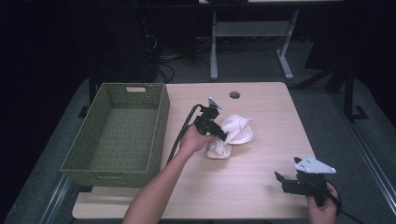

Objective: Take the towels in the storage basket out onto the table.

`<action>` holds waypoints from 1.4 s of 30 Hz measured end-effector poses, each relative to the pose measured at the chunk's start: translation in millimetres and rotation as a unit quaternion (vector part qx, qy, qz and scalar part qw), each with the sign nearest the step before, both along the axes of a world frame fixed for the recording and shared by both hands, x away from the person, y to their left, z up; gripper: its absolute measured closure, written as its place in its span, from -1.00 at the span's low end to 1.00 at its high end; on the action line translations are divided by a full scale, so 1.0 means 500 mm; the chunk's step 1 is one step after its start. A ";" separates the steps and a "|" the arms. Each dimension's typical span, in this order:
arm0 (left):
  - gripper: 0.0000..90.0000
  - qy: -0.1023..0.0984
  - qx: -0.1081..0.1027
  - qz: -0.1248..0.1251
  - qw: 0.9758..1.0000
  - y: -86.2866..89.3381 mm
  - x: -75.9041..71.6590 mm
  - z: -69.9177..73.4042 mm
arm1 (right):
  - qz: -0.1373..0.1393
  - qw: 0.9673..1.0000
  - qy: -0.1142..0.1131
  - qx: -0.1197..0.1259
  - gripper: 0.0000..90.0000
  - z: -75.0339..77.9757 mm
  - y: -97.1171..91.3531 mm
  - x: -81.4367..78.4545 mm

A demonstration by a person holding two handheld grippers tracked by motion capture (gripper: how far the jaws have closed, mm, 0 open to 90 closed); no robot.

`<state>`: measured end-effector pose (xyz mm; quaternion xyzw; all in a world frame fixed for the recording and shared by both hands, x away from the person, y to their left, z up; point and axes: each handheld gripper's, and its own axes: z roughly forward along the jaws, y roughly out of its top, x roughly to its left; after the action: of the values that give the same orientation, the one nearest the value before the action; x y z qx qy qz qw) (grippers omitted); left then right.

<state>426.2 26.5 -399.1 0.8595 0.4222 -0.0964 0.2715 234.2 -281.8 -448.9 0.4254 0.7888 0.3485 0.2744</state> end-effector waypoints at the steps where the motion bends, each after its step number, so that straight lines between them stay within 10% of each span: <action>1: 0.39 0.001 0.000 0.001 1.000 -0.001 0.000 -0.002 | 0.000 1.000 0.000 0.001 -0.69 0.000 0.000 0.000; 14: 0.25 0.010 -0.033 -0.002 0.999 -0.003 -0.019 -0.002 | 0.004 1.000 -0.002 -0.002 -0.69 0.001 0.003 0.000; 42: 0.03 -0.036 -0.057 -0.015 0.998 0.082 -0.102 0.007 | -0.002 1.000 0.004 -0.009 -0.69 -0.006 0.003 0.007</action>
<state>375.3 67.3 -395.7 0.8519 0.3927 -0.0931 0.3336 237.8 -280.1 -451.8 0.4261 0.7920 0.3389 0.2762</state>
